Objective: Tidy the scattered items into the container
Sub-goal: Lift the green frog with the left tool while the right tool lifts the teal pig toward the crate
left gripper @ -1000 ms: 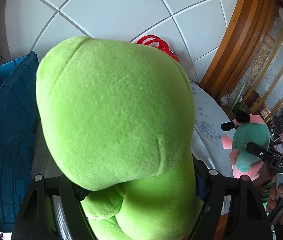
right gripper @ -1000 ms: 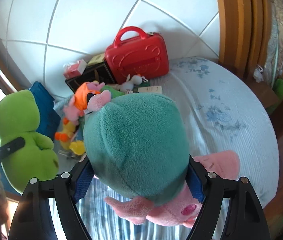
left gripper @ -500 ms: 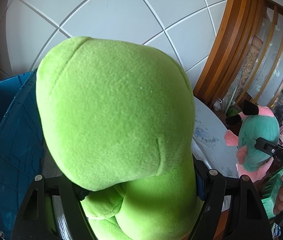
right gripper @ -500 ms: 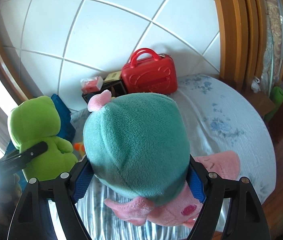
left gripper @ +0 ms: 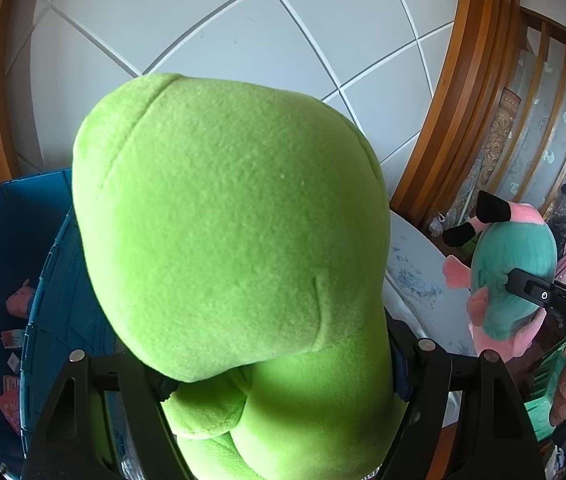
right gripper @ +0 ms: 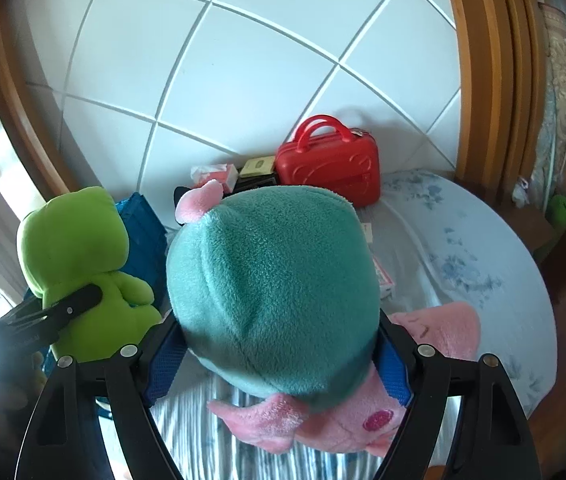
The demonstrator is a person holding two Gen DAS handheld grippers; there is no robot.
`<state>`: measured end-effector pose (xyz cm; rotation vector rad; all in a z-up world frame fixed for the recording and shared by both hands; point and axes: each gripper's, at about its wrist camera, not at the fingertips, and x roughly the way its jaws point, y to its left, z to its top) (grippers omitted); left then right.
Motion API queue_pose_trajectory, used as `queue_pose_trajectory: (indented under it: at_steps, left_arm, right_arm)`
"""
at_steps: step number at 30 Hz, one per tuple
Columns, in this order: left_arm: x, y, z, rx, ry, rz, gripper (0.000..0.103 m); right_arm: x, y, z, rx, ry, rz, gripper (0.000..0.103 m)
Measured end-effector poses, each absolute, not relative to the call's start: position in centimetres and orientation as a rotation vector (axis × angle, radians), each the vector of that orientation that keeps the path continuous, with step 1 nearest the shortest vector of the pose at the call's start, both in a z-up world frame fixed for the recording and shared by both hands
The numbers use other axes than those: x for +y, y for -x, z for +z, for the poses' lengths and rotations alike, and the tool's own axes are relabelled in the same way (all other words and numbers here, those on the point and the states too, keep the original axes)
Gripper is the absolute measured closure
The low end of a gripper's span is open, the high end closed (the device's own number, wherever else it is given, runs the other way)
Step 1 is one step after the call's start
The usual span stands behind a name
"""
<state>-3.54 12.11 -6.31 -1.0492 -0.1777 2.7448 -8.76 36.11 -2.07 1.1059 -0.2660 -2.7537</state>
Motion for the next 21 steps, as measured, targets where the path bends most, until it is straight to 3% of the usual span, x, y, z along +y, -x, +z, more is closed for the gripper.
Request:
queue_pose_trajectory:
  at_steps: [21]
  left_arm:
    - [-1.4, 0.6, -3.9, -0.319, 0.938, 2.879, 0.026]
  right_arm:
    - [21.0, 11.5, 0.6, -0.09, -1.032, -2.633, 0.021]
